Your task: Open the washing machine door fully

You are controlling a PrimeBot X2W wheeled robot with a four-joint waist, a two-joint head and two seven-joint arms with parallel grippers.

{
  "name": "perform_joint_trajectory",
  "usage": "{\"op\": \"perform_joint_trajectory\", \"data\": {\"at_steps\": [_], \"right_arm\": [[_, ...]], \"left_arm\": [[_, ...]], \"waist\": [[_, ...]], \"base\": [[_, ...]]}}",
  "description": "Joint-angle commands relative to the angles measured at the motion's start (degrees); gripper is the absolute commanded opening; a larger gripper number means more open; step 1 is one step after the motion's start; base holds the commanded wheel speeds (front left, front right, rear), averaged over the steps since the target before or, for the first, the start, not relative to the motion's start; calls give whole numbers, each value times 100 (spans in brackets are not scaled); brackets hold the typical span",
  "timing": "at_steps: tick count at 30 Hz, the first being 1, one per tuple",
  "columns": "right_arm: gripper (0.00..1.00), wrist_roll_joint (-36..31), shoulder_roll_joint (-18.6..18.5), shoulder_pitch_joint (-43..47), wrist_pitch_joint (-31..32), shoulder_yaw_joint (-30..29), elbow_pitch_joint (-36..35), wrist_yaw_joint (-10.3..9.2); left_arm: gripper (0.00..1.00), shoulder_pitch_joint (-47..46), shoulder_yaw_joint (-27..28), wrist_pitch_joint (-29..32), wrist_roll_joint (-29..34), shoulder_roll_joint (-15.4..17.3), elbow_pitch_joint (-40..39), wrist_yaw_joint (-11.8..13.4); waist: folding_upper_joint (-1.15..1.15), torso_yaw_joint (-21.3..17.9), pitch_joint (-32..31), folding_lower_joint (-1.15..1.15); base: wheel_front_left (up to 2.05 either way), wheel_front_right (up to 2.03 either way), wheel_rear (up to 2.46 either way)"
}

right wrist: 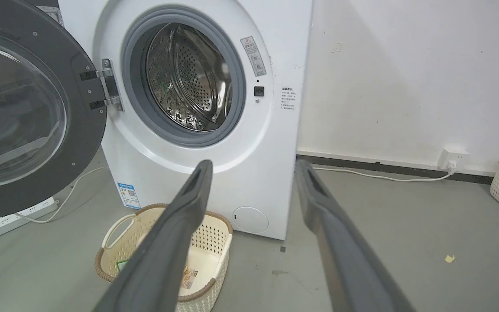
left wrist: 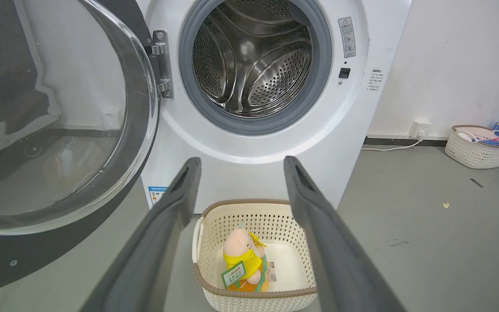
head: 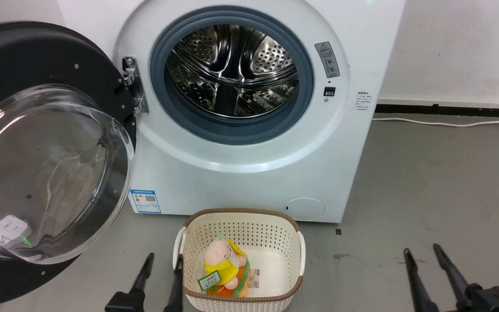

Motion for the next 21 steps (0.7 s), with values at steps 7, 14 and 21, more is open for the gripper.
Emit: {"op": "perform_joint_trajectory", "data": {"at_steps": [7, 14, 21], "right_arm": [[0, -10, 0, -29, 50, 17, -10, 0], [0, -28, 2, -73, 132, 37, -28, 0], [0, -45, 3, -117, 214, 56, -45, 1]], "left_arm": [[0, -19, 22, 55, 21, -2, -26, -3], [0, -51, 59, 137, 56, -3, -69, -6], [0, -83, 97, 218, 91, -3, -112, -9]], "waist": [[0, -11, 17, 0], [0, -30, 45, 0], [0, -48, 73, 0]], "base": [[0, 0, 0], [0, 0, 0], [0, 0, 0]]}}
